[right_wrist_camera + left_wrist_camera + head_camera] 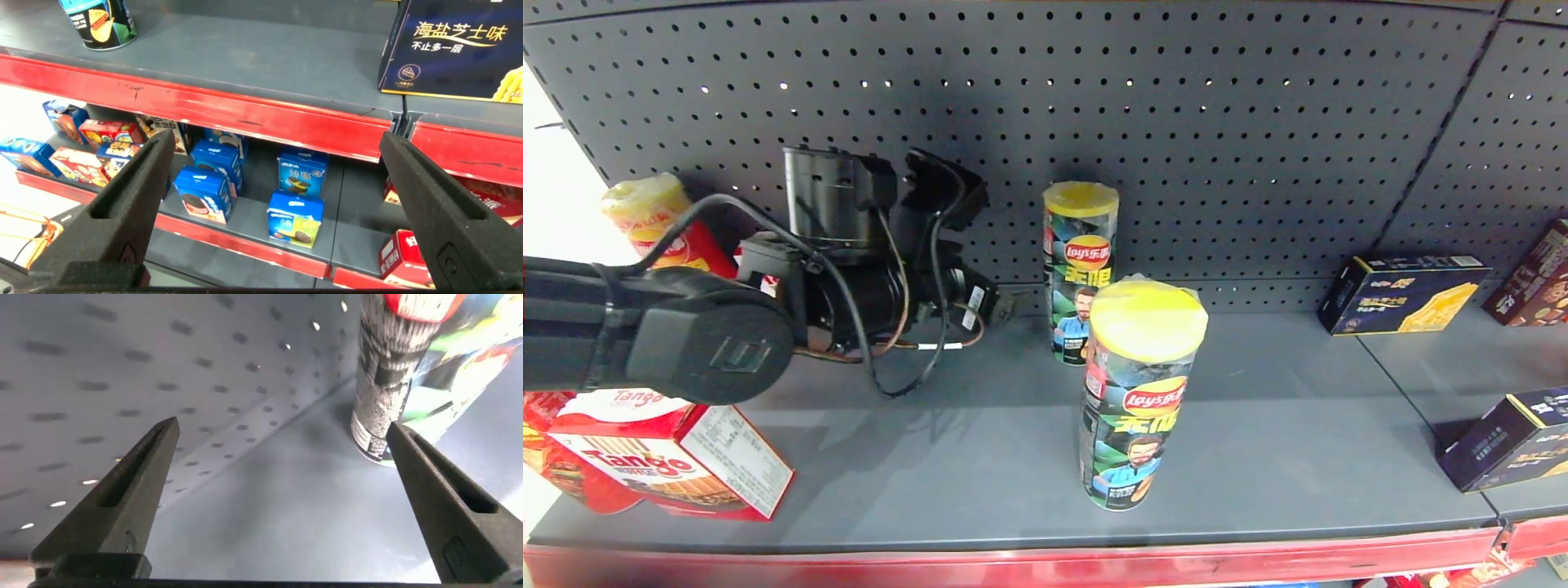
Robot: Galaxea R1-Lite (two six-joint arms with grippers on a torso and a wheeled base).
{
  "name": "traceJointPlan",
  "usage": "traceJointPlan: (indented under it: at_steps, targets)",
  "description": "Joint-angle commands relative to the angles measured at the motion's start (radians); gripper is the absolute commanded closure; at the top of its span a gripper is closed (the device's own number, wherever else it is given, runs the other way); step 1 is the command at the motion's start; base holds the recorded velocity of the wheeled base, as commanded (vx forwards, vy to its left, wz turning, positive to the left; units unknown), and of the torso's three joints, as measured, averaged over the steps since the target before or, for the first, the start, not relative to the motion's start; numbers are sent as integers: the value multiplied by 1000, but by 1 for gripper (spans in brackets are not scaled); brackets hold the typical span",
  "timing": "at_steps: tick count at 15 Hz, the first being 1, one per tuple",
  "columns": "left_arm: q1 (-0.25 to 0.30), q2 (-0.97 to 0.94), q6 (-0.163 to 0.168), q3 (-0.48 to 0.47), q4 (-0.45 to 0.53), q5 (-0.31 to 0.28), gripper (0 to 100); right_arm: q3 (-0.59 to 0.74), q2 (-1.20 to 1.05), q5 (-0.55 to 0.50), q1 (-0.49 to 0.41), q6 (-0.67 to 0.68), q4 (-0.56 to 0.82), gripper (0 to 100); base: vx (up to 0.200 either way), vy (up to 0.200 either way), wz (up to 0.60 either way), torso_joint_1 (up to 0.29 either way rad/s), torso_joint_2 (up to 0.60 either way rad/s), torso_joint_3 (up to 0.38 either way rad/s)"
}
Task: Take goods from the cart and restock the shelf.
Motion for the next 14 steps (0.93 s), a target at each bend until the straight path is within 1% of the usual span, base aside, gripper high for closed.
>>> traceJointPlan:
  at_steps: [1, 2, 3, 4, 5, 6, 7, 8, 9, 10, 11, 12, 13, 14]
  targets:
    - [0, -180, -26, 79, -5, 1, 0, 0, 1, 1, 1, 0, 0, 0, 0, 0, 0, 0, 0, 0]
    - [0, -185, -31, 82, -5, 1, 0, 0, 1, 1, 1, 0, 0, 0, 0, 0, 0, 0, 0, 0]
    - [-33, -326, -109, 173, -17, 8, 0, 0, 1, 1, -1, 0, 0, 0, 0, 0, 0, 0, 0, 0]
    - [-50, -399, -127, 226, -37, 19, 0, 0, 1, 1, -1, 0, 0, 0, 0, 0, 0, 0, 0, 0]
    - [-45, -465, -130, 284, -58, 24, 0, 0, 1, 1, 1, 0, 0, 0, 0, 0, 0, 0, 0, 0]
    - [-45, -510, -130, 321, -75, 19, 0, 0, 1, 1, 1, 0, 0, 0, 0, 0, 0, 0, 0, 0]
    - [-46, -656, -132, 435, -112, 15, 0, 0, 1, 1, 1, 0, 0, 0, 0, 0, 0, 0, 0, 0]
    - [-54, -829, -132, 541, -107, 12, 0, 0, 1, 1, 1, 0, 0, 0, 0, 0, 0, 0, 0, 0]
    - [-56, -962, -132, 610, -89, 12, 0, 0, 1, 1, 1, 0, 0, 0, 0, 0, 0, 0, 0, 0]
    - [-54, -1079, -132, 650, -51, 12, 0, 0, 1, 1, 1, 0, 0, 0, 0, 0, 0, 0, 0, 0]
    - [-54, -1183, -132, 673, 17, 12, 0, 0, 1, 1, 1, 0, 0, 0, 0, 0, 0, 0, 0, 0]
    - [-36, -1346, -132, 693, 180, 8, 0, 0, 1, 1, 1, 0, 0, 0, 0, 0, 0, 0, 0, 0]
    - [72, -1439, -162, 732, 244, 4, 0, 0, 1, 1, 1, 0, 0, 0, 0, 0, 0, 0, 0, 0]
    - [139, -1461, -187, 780, 229, -13, 0, 0, 1, 1, 1, 0, 0, 0, 0, 0, 0, 0, 0, 0]
